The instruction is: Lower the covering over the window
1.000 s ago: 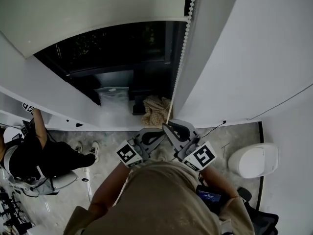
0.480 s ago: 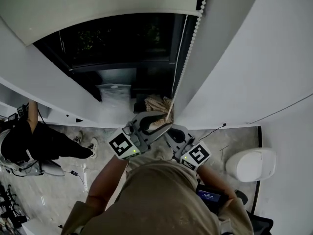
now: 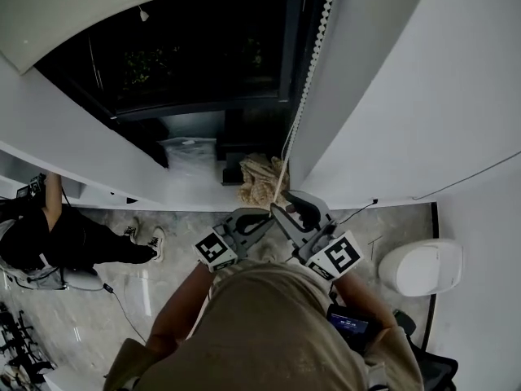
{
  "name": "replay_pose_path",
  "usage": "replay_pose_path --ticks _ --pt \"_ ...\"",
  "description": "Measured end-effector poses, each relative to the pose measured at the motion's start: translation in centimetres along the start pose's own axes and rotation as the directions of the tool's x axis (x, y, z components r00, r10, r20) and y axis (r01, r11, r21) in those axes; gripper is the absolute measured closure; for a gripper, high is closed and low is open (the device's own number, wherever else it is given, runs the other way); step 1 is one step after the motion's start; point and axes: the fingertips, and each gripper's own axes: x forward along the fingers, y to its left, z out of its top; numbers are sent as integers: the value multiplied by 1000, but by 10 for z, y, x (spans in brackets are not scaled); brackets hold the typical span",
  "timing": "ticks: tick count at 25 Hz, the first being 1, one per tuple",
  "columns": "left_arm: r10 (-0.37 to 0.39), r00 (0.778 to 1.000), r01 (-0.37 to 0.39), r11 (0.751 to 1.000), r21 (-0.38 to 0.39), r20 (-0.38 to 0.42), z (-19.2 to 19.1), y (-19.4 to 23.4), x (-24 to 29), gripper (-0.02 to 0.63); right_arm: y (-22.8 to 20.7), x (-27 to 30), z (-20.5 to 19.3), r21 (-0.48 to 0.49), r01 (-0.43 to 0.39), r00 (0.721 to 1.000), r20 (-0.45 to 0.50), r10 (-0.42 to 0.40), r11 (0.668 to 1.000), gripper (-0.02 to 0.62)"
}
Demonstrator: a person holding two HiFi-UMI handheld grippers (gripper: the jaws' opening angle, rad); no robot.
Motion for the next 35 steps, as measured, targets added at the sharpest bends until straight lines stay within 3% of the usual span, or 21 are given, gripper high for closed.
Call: replay_pose_path --ticks 3,9,10,11,12,14,17,18,22,23,25,28,30,31,34,35 --pt "5 1000 -5 1000 -2 1 2 -3 0 581 5 6 1 -20 -8 1000 -18 7 1000 569" --pt "-38 999 38 999 22 -5 12 -11 -14 580 4 6 -6 43 -5 1000 -20 5 999 580" --pt "-49 999 49 999 10 18 19 -10 -20 550 3 5 -16 49 -1 999 -47 4 999 580" --pt "-56 997 56 998 -4 55 31 -7 -28 458 5 4 -31 57 -5 996 -89 10 998 580" --pt "-61 993 62 998 -8 98 47 -3 -34 416 10 3 -46 70 -15 991 -134 24 997 580" --pt "-88 981 84 996 34 173 89 -2 -36 408 20 2 -64 89 -40 981 -185 56 995 580" --pt "-92 971 74 993 89 219 136 -5 -17 435 30 4 -63 72 -65 980 -184 78 995 580" --pt "-63 971 43 995 92 229 139 -2 -14 578 33 2 -63 64 -70 980 -182 80 996 580" --pt "32 963 -53 996 73 266 130 13 -24 581 31 -15 -51 11 -68 986 -151 69 998 559" --pt "38 972 -60 994 91 230 119 13 -23 581 27 -19 -40 22 -53 993 -104 55 998 479" --pt "23 993 -37 993 115 116 86 6 -15 581 21 -20 -19 30 -18 1000 -22 19 999 454" --pt "-23 999 21 996 90 26 44 -14 -7 581 23 -13 -4 -32 10 1000 0 -10 999 456" --pt "-35 999 33 998 52 36 37 -23 -5 581 19 -10 -2 -50 32 999 -16 -33 998 488" --pt "-34 999 33 999 41 41 37 -24 -4 581 17 -9 -2 -49 36 999 -25 -37 998 568" --pt "-55 996 54 998 13 66 43 -22 -9 581 16 -8 -3 -13 23 999 -34 -24 1000 586" --pt "-70 992 71 997 -5 102 50 -19 -15 543 15 -8 -9 4 19 999 -43 -19 1000 588"
